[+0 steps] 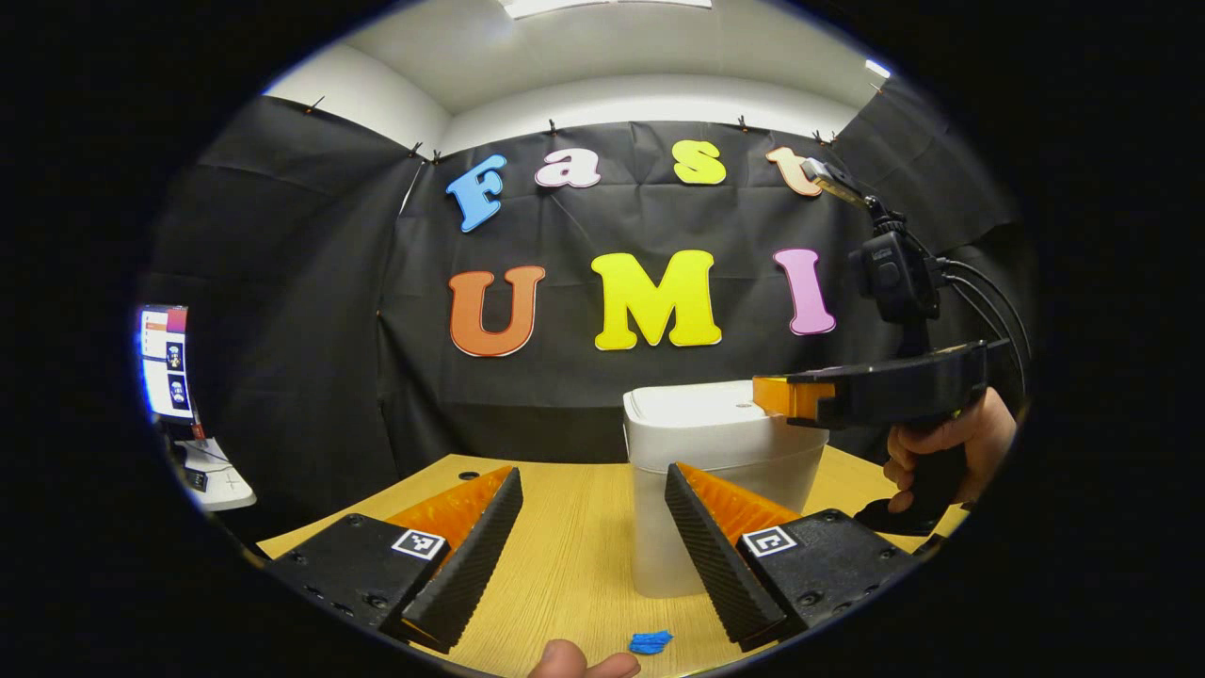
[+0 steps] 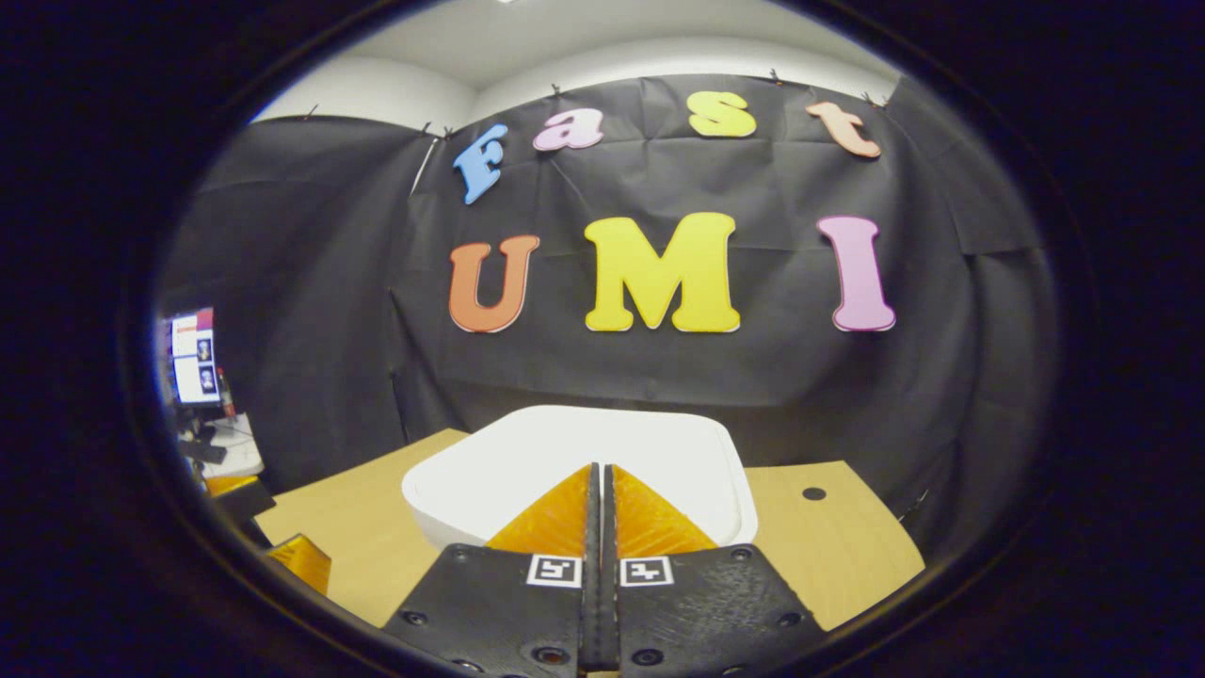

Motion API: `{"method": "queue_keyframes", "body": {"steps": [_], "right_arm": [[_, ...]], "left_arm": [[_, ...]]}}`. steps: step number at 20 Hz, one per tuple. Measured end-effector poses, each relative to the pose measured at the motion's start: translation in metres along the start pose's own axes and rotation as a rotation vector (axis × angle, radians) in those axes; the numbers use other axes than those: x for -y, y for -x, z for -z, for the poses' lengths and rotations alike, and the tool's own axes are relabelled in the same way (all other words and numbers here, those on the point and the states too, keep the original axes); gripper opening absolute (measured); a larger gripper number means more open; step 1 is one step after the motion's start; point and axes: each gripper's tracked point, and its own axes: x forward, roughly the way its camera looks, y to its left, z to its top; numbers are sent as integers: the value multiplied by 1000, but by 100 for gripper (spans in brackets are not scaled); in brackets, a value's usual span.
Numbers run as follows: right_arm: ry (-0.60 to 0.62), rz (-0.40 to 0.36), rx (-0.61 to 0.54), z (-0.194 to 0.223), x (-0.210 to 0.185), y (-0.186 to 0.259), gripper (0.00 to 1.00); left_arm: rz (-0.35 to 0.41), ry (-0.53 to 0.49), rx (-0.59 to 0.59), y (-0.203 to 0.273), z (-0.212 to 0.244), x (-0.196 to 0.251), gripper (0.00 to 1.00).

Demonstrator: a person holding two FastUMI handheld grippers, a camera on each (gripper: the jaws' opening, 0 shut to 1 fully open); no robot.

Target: Press the lid of the desktop garbage bin to open it, pick up the crumpled paper on the desktop and throw it into the bin, then pick up the pop can on the desktop and drop it into the bin, and finally close the garbage bin lid.

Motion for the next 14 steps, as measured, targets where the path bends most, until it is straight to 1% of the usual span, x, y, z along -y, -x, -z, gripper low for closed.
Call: {"method": "queue_keyframes", "body": {"steps": [1, 2, 3, 4, 5, 6, 7, 10, 14], "right_arm": [[3, 5, 3, 0, 1, 0, 1], [-11, 8, 33, -7, 3, 2, 1], [-17, 26, 48, -11, 7, 4, 1], [-10, 48, 76, -19, 14, 8, 4], [-13, 40, 104, -25, 15, 14, 22], [-24, 31, 144, -35, 14, 21, 38], [-37, 34, 177, -45, 16, 26, 46], [-28, 51, 256, -64, 25, 41, 88], [-44, 54, 244, -57, 34, 46, 92]], "left_arm": [[4, 6, -7, 0, 3, 2, 98], [8, 8, -7, 0, 3, 5, 98], [10, 2, -5, 1, 2, 5, 98], [7, -6, -6, 2, 2, 5, 98], [5, -12, -8, 3, 4, 4, 98], [4, -12, -6, 3, 4, 5, 98], [6, -9, -6, 3, 4, 5, 98], [5, 2, -11, 3, 5, 7, 98], [9, 6, -13, 4, 8, 11, 98]]}}
